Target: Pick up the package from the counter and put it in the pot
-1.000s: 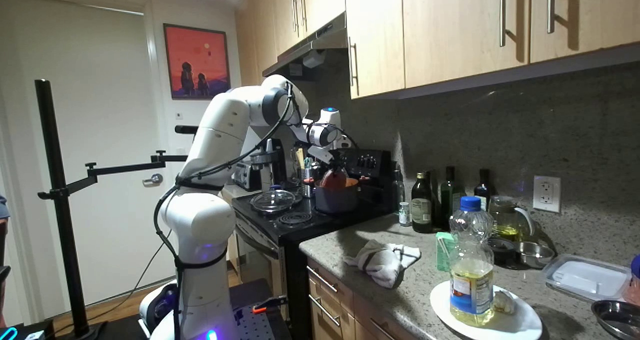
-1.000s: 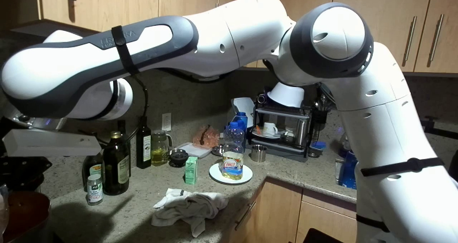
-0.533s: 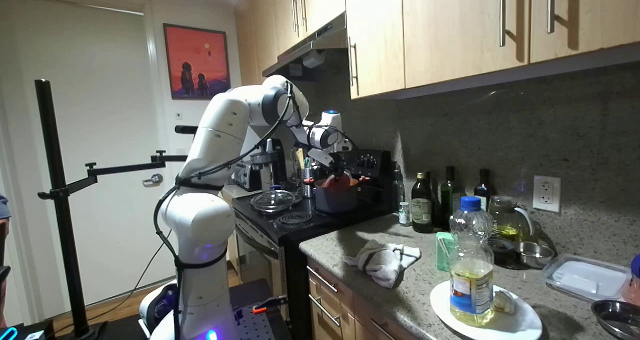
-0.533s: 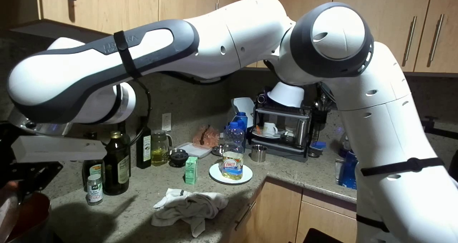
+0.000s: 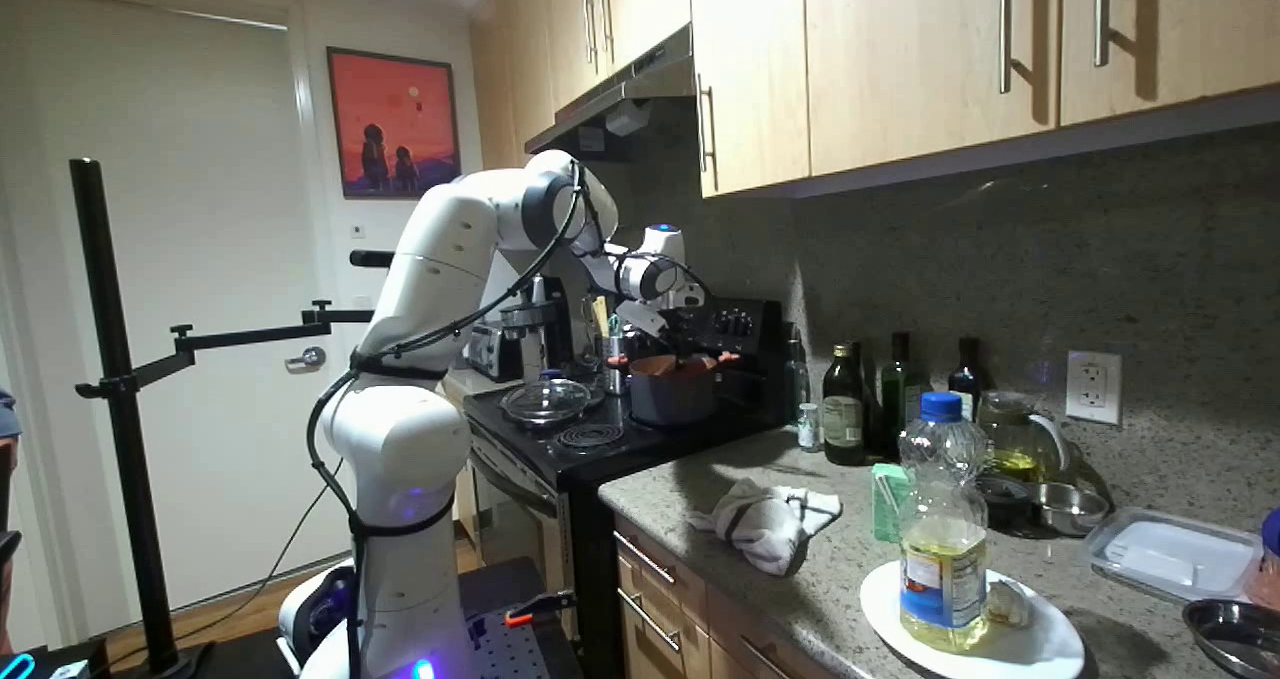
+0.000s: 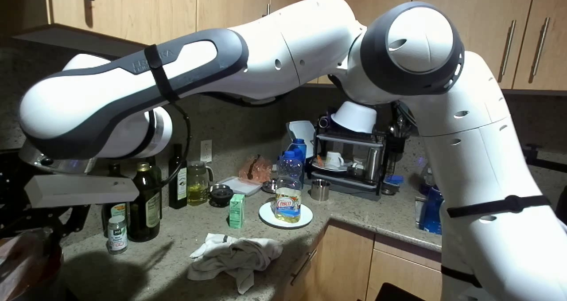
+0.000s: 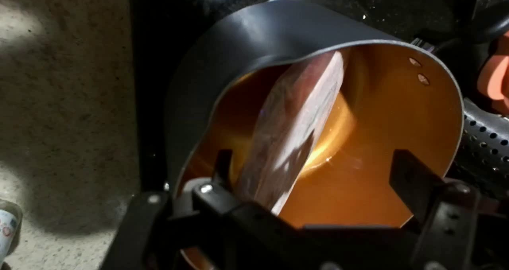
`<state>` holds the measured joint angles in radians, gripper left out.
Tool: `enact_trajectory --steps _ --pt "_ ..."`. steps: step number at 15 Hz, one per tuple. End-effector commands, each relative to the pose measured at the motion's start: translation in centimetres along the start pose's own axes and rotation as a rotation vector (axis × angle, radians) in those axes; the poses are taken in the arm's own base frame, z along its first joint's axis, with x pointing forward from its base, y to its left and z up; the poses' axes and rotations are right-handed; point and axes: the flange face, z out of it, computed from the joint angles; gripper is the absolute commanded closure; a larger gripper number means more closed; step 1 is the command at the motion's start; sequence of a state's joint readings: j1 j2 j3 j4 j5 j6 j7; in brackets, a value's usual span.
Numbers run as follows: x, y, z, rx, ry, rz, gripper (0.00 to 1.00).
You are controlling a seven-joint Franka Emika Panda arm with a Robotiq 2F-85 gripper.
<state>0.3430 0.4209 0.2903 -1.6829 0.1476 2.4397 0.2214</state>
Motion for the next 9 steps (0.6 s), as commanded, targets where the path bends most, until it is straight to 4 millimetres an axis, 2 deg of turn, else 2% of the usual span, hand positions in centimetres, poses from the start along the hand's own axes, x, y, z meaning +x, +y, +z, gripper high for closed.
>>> enact_trajectory --steps 1,4,9 --pt "-1.1 0.0 -2.0 -0.018 -0.014 0.018 0.00" --pt "-1.3 -0.2 -3.7 -0.040 -0.007 0.016 0.00" --pt "-1.6 -1.2 -7.9 -0.079 0.017 0.001 0.00"
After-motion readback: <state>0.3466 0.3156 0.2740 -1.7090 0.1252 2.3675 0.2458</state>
